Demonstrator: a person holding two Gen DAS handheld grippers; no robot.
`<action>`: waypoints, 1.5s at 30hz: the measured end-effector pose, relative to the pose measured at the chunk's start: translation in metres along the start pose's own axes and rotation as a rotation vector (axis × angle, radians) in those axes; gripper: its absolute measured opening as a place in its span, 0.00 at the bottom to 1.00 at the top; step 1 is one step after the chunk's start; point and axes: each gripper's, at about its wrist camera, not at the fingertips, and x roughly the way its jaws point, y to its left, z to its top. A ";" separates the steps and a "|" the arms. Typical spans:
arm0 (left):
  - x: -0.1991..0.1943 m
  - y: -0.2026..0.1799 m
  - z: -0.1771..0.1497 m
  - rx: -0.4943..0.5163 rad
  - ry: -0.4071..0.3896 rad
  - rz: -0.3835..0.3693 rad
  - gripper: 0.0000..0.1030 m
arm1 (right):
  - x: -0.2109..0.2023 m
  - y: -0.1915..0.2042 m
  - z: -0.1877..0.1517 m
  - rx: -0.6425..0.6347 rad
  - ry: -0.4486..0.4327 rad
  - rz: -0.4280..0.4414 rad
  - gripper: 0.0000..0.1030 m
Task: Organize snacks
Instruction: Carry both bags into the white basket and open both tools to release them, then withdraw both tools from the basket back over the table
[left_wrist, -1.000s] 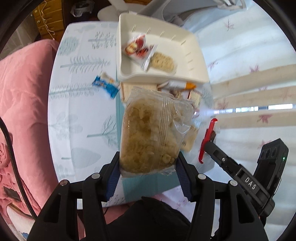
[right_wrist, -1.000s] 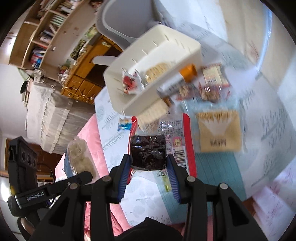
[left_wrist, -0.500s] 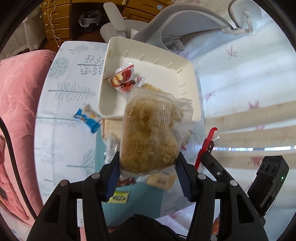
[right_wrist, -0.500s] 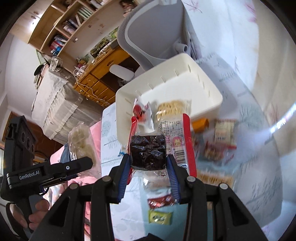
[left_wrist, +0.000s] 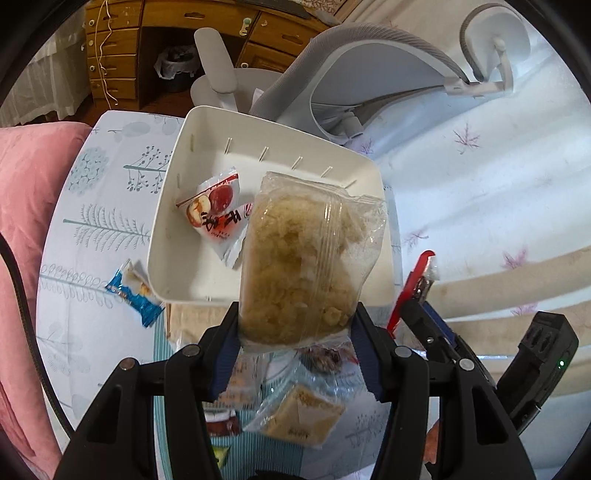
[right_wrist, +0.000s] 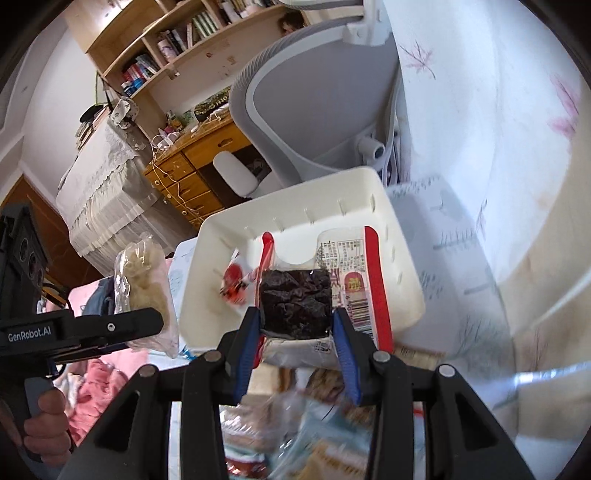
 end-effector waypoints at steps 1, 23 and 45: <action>0.003 0.001 0.002 -0.005 -0.003 0.001 0.54 | 0.002 -0.001 0.002 -0.015 -0.008 -0.003 0.39; -0.016 0.009 -0.021 0.020 -0.037 0.017 0.82 | -0.006 -0.005 -0.002 -0.005 -0.037 -0.025 0.67; -0.108 0.082 -0.128 0.177 -0.005 -0.022 0.82 | -0.095 0.077 -0.111 0.068 -0.162 -0.159 0.74</action>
